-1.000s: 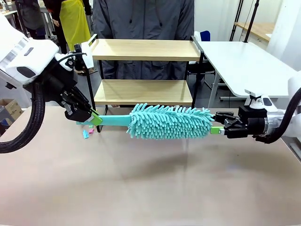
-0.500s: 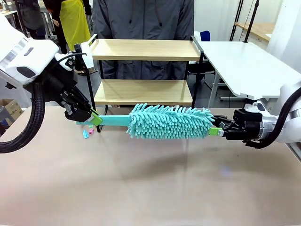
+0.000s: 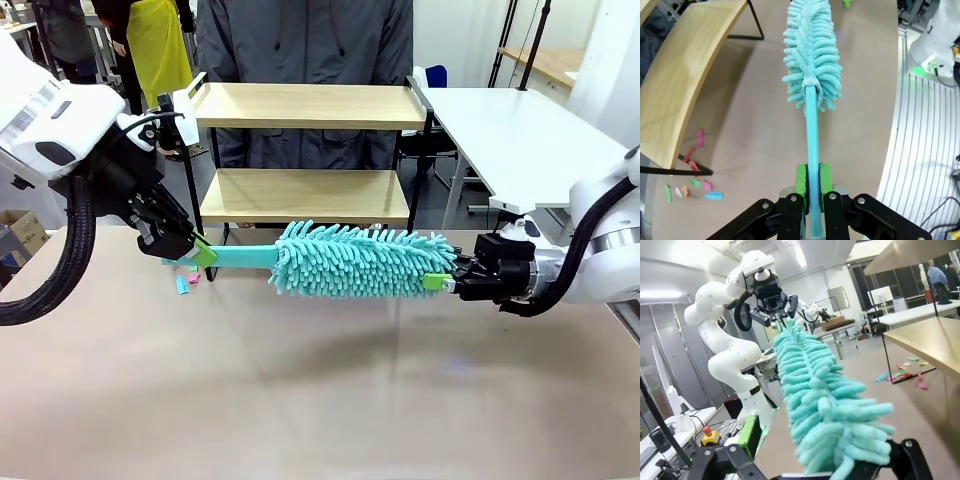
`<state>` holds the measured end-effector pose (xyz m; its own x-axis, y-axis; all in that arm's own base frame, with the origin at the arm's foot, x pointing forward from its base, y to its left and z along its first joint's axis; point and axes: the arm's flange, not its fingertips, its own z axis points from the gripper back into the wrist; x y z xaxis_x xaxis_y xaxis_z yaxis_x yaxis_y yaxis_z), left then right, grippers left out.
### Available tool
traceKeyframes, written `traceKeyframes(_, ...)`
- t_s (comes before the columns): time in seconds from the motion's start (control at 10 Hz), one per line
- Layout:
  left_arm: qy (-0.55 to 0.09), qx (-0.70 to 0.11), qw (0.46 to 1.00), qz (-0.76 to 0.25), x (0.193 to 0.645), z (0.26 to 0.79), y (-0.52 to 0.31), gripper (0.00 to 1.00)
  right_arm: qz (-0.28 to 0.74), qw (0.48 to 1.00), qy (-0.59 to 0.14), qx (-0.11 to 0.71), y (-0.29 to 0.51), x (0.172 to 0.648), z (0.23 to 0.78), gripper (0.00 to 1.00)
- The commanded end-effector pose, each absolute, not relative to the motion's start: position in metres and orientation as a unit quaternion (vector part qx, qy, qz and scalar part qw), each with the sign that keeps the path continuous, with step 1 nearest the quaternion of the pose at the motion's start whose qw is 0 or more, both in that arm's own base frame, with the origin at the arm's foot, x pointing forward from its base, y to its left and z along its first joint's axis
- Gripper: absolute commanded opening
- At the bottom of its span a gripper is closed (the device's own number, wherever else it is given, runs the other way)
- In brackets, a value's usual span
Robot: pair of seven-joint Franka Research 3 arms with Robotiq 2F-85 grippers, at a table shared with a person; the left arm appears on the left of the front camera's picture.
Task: Clean the shelf.
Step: Hand the Duster back to the human.
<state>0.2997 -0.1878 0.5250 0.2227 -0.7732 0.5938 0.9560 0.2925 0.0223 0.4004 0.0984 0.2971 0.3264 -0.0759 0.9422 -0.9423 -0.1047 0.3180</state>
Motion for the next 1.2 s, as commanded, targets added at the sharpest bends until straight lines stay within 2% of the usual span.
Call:
traceKeyframes(0.0,-0.261,-0.185,0.762,-0.563,0.2983,0.5291,-0.1875,0.13,0.418,0.528,-0.427,0.603,0.1075,0.4039,0.2939,1.00)
traceKeyframes(0.1,-0.261,-0.185,0.762,-0.563,0.2983,0.5291,-0.1875,0.13,0.427,0.527,-0.430,0.596,0.1080,0.4033,0.2932,1.00)
traceKeyframes(0.2,-0.261,-0.185,0.762,-0.563,0.2983,0.5291,-0.1875,0.13,0.442,0.523,-0.430,0.589,0.1076,0.4031,0.2934,0.46)
traceKeyframes(0.3,-0.261,-0.185,0.762,-0.563,0.2983,0.5291,-0.1875,0.13,0.461,0.523,-0.433,0.571,0.1067,0.4024,0.2955,0.42)
traceKeyframes(0.4,-0.261,-0.185,0.762,-0.563,0.2983,0.5291,-0.1875,0.13,0.470,0.518,-0.435,0.567,0.1054,0.4023,0.2963,0.00)
traceKeyframes(0.6,-0.261,-0.185,0.762,-0.563,0.2983,0.5291,-0.1875,0.13,0.477,0.513,-0.435,0.566,0.1041,0.4024,0.2959,0.00)
traceKeyframes(0.7,-0.261,-0.185,0.762,-0.563,0.2983,0.5291,-0.1875,0.13,0.482,0.510,-0.435,0.565,0.1038,0.4024,0.2962,0.16)
traceKeyframes(0.8,-0.261,-0.185,0.762,-0.563,0.2983,0.5291,-0.1875,0.13,0.483,0.508,-0.436,0.564,0.1034,0.4029,0.2966,0.06)
traceKeyframes(0.9,-0.261,-0.185,0.762,-0.563,0.2983,0.5291,-0.1875,0.13,0.485,0.507,-0.437,0.563,0.1025,0.4033,0.2974,0.00)
traceKeyframes(1.1,-0.261,-0.185,0.762,-0.563,0.2983,0.5291,-0.1875,0.13,0.489,0.504,-0.435,0.563,0.1031,0.4035,0.2994,0.00)
